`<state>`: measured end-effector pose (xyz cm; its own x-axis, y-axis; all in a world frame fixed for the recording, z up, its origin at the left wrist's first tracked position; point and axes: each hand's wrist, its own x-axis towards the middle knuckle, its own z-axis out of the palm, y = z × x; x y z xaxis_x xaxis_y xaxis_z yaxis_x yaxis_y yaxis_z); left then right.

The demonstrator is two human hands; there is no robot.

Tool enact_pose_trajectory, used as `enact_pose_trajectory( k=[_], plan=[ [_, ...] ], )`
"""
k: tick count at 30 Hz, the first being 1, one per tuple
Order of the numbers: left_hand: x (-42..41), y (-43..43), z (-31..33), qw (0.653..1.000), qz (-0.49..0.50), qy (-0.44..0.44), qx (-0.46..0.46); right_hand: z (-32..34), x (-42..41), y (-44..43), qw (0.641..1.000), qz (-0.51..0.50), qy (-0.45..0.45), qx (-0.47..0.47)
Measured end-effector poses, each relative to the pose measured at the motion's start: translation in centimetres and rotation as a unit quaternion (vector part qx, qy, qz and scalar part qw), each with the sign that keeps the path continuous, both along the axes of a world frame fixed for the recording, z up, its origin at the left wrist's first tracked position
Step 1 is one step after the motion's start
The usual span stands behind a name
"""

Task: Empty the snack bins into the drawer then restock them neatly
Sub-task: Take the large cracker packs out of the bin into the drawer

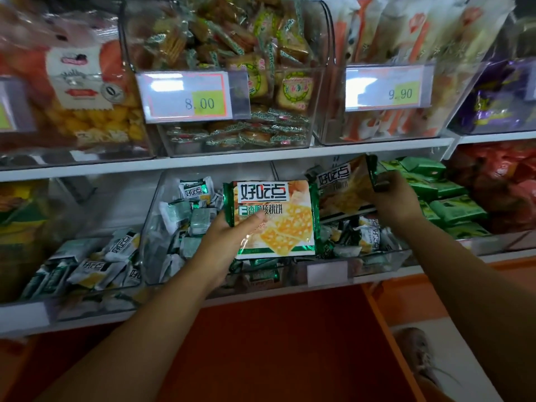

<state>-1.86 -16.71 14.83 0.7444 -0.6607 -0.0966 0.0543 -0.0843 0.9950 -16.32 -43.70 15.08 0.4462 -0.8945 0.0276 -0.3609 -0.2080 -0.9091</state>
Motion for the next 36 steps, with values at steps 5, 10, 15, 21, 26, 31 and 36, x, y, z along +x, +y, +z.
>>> enact_pose_trajectory(
  k=[5,10,15,21,26,31,36],
  plan=[
    [-1.4,5.2,0.4,0.999,0.019,-0.005,0.027,2.1,-5.2,5.3,0.994,-0.002,-0.102,0.049],
    [-3.2,13.5,-0.6,0.998,-0.003,0.010,0.062,2.3,-9.5,13.7,0.988,0.052,-0.107,0.097],
    [-2.7,22.1,-2.9,0.993,0.020,0.016,0.119,-0.3,-8.4,22.3,0.984,0.132,-0.035,0.113],
    [0.8,32.4,-5.5,0.984,0.053,0.058,0.161,-6.9,-2.0,29.8,0.949,0.246,0.081,0.179],
    [4.3,38.9,-8.5,0.967,0.124,0.141,0.175,-15.6,4.9,35.1,0.914,0.281,0.196,0.218],
    [7.2,42.9,-10.8,0.947,0.209,0.168,0.180,-23.6,12.2,40.2,0.888,0.261,0.261,0.275],
    [8.6,44.6,-11.7,0.944,0.204,0.183,0.184,-26.6,18.6,44.3,0.897,0.157,0.196,0.364]
  ],
)
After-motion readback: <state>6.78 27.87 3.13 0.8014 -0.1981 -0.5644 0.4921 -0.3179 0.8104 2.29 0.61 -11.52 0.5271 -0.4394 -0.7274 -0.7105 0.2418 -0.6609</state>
